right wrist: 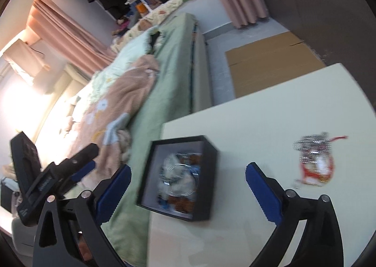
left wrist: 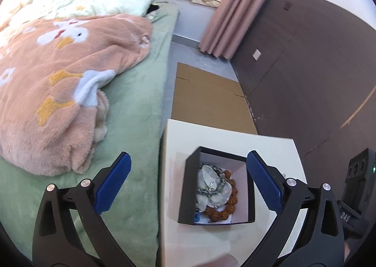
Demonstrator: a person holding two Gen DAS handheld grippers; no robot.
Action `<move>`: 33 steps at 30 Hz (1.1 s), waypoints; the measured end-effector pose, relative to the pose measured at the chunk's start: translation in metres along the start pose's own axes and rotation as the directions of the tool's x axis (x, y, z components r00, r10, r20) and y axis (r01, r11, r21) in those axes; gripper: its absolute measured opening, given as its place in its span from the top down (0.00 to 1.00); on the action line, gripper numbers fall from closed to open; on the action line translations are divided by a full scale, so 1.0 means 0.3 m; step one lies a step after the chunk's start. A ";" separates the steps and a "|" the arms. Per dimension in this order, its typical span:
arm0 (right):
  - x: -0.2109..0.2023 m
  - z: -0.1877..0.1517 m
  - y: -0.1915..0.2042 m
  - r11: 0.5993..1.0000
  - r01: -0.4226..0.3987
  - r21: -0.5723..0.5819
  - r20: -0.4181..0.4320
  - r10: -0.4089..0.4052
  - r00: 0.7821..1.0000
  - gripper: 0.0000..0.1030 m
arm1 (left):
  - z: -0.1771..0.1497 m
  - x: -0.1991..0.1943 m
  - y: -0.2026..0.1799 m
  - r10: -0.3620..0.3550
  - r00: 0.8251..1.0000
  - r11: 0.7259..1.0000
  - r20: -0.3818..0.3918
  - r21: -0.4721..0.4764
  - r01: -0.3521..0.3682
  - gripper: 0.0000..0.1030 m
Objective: Organize jewelry
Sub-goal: 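Move both grippers back toward the silver chains and red string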
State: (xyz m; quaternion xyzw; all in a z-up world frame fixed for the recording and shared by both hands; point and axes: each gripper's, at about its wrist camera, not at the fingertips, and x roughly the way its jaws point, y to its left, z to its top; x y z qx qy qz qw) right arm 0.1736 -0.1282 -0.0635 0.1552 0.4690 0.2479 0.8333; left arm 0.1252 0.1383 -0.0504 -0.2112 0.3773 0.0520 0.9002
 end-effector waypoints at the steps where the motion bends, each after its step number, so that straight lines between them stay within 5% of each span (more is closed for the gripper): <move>1: -0.013 -0.001 -0.021 1.000 0.021 0.005 -0.007 -0.021 1.000 0.07 | -0.005 0.003 -0.016 -0.002 1.000 1.000 -0.002 0.017 0.002 0.05; 16: -0.133 0.000 -0.249 0.988 0.142 0.063 -0.060 -0.138 0.989 0.07 | -0.065 0.045 -0.206 -0.063 0.997 0.987 -0.045 0.145 0.069 0.05; 33: -0.216 0.012 -0.488 0.966 0.166 0.200 -0.064 -0.156 0.986 0.07 | -0.211 0.133 -0.509 -0.133 0.982 0.929 -0.138 0.327 0.171 0.05</move>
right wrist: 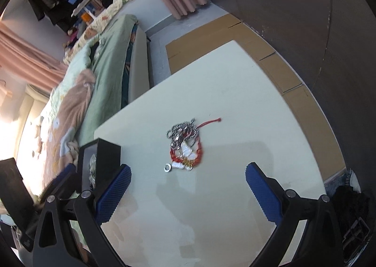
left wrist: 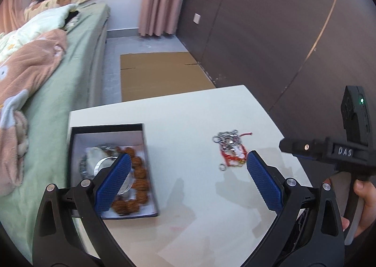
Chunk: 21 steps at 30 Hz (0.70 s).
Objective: Organize jewelry
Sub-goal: 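Move both grippers back toward the silver chains and red string, then close the left gripper on the small silver ring beside the chains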
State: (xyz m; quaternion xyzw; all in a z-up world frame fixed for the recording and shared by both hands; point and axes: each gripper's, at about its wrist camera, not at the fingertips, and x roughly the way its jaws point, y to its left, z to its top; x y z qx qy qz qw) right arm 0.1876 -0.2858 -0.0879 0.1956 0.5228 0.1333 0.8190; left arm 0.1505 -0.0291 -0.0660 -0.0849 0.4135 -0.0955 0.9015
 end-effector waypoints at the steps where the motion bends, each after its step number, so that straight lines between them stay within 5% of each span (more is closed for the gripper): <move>1: -0.003 0.002 -0.012 1.000 -0.002 0.008 0.004 0.002 1.000 0.07 | -0.002 0.011 -0.011 -0.004 1.000 1.000 -0.003 0.001 0.004 0.06; 4: -0.001 0.010 -0.037 1.000 0.004 0.028 0.011 -0.004 1.000 0.09 | 0.001 0.047 -0.028 -0.016 1.000 1.000 -0.026 0.002 0.016 0.16; 11: 0.055 0.024 -0.067 0.998 0.017 0.062 -0.038 -0.014 0.999 0.39 | -0.010 0.162 -0.060 -0.024 0.994 1.000 -0.106 -0.001 0.024 0.41; 14: 0.059 0.033 -0.072 0.998 0.021 0.066 -0.037 -0.019 0.999 0.40 | -0.024 0.212 -0.082 -0.016 0.990 1.000 -0.144 0.020 0.019 0.54; 21: 0.055 0.058 -0.085 0.997 0.012 0.080 -0.029 -0.010 1.000 0.40 | -0.068 0.299 -0.159 0.015 0.980 0.992 -0.200 0.128 0.011 0.63</move>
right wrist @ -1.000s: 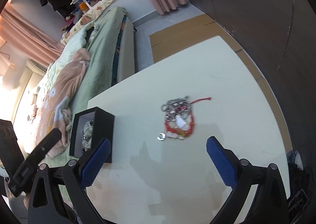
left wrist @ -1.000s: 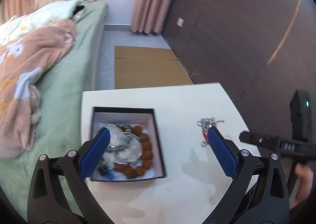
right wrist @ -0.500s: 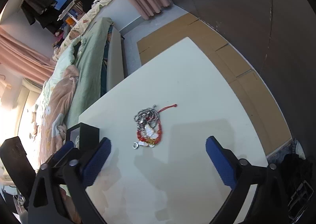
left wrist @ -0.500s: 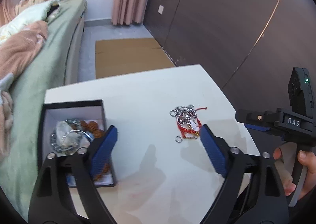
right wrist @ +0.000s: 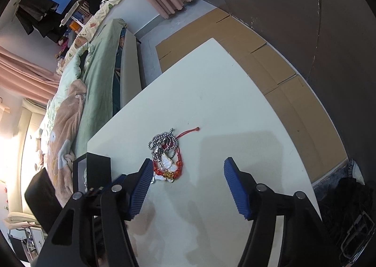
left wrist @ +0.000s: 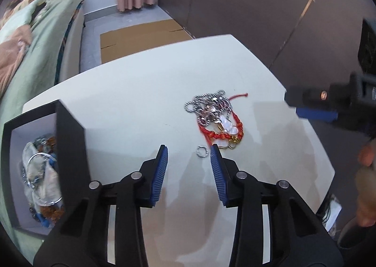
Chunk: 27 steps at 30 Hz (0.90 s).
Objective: Organize jewelry
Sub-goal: 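Close the left gripper on the small silver ring beside the chains, then grasp the red string bracelet with the right gripper while the left holds the ring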
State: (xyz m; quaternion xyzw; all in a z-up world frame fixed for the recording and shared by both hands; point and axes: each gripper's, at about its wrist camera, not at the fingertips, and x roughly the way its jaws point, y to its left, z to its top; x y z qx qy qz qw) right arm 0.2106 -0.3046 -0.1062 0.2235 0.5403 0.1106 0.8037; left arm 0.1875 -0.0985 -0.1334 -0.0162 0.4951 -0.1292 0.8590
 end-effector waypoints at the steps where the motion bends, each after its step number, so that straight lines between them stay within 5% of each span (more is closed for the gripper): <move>1: 0.000 0.002 -0.002 1.000 -0.002 0.001 0.000 0.002 1.000 0.40 | 0.001 0.008 -0.008 0.004 1.000 1.000 -0.002 0.009 -0.003 0.63; 10: -0.002 0.011 -0.012 1.000 0.004 0.000 -0.001 -0.004 1.000 0.39 | -0.003 0.052 -0.051 0.035 0.999 0.998 -0.007 0.058 -0.034 0.70; 15: 0.017 0.003 -0.015 1.000 0.029 -0.007 -0.011 -0.029 1.000 0.40 | 0.002 0.060 -0.075 0.037 0.999 0.996 -0.003 0.084 -0.036 0.87; 27: 0.101 -0.020 0.052 0.995 0.054 -0.081 -0.061 -0.059 0.996 0.44 | 0.013 -0.014 0.006 -0.016 1.000 1.000 0.022 -0.005 0.016 0.88</move>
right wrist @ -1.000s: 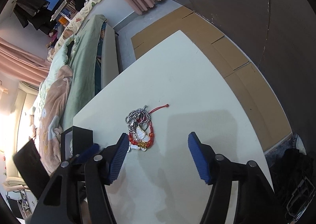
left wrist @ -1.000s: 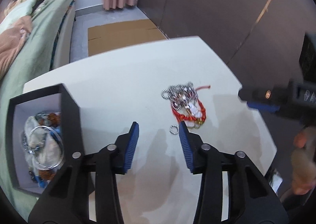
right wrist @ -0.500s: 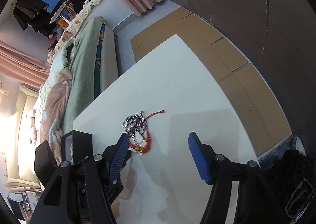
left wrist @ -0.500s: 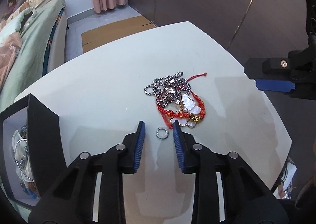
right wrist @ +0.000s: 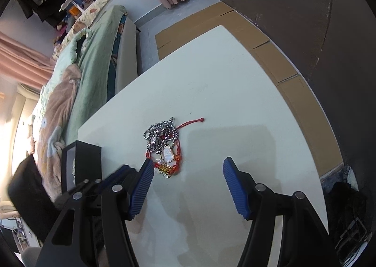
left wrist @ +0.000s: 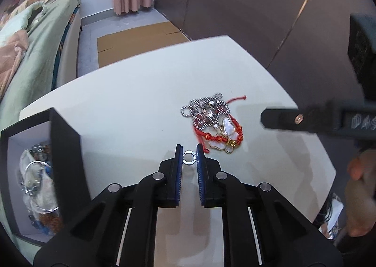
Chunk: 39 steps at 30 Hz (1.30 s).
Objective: Organize jewelry
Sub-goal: 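Grasp the red string bracelet with the right gripper while the left holds the ring, then carry the ring and red string bracelet into the black box, open both grippers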
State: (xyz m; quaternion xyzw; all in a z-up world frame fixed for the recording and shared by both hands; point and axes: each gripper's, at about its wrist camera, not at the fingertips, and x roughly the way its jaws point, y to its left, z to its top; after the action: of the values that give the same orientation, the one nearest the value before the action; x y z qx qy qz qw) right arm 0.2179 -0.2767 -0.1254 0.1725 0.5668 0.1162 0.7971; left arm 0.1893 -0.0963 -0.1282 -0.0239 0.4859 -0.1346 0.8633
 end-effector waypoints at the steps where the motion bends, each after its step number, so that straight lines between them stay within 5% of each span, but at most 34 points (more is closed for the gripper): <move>1: 0.008 -0.001 0.003 1.000 0.003 -0.001 -0.004 -0.003 1.000 0.49 | 0.003 -0.010 0.012 -0.006 1.000 1.000 0.005 -0.013 0.006 0.88; 16: 0.121 0.019 0.113 0.973 0.204 -0.107 0.027 -0.202 0.979 0.80 | 0.035 -0.107 0.124 -0.003 0.997 0.995 0.075 -0.097 0.010 0.88; 20: 0.128 0.003 0.138 0.980 0.161 -0.119 -0.010 -0.163 0.987 0.85 | 0.036 -0.121 0.138 -0.002 0.996 0.994 0.084 -0.107 0.011 0.88; 26: 0.127 -0.026 0.167 0.962 0.221 -0.162 0.016 -0.222 0.975 0.93 | 0.024 -0.153 0.157 0.006 0.995 0.993 0.098 -0.117 0.006 0.88; 33: 0.062 -0.032 0.124 0.987 0.128 -0.093 0.031 -0.126 0.992 0.93 | 0.010 -0.200 0.185 0.007 0.993 0.991 0.115 -0.132 0.008 0.88; 39: -0.061 -0.033 0.131 0.998 -0.043 -0.049 0.099 0.047 0.994 0.93 | 0.009 -0.280 0.226 0.010 0.986 0.987 0.168 -0.157 0.017 0.88</move>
State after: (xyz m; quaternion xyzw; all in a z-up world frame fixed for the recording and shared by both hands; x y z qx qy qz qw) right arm 0.2030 -0.2464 -0.0966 0.1723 0.5191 0.1385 0.8256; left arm 0.1644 -0.0099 -0.0685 -0.1044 0.4204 -0.0949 0.8963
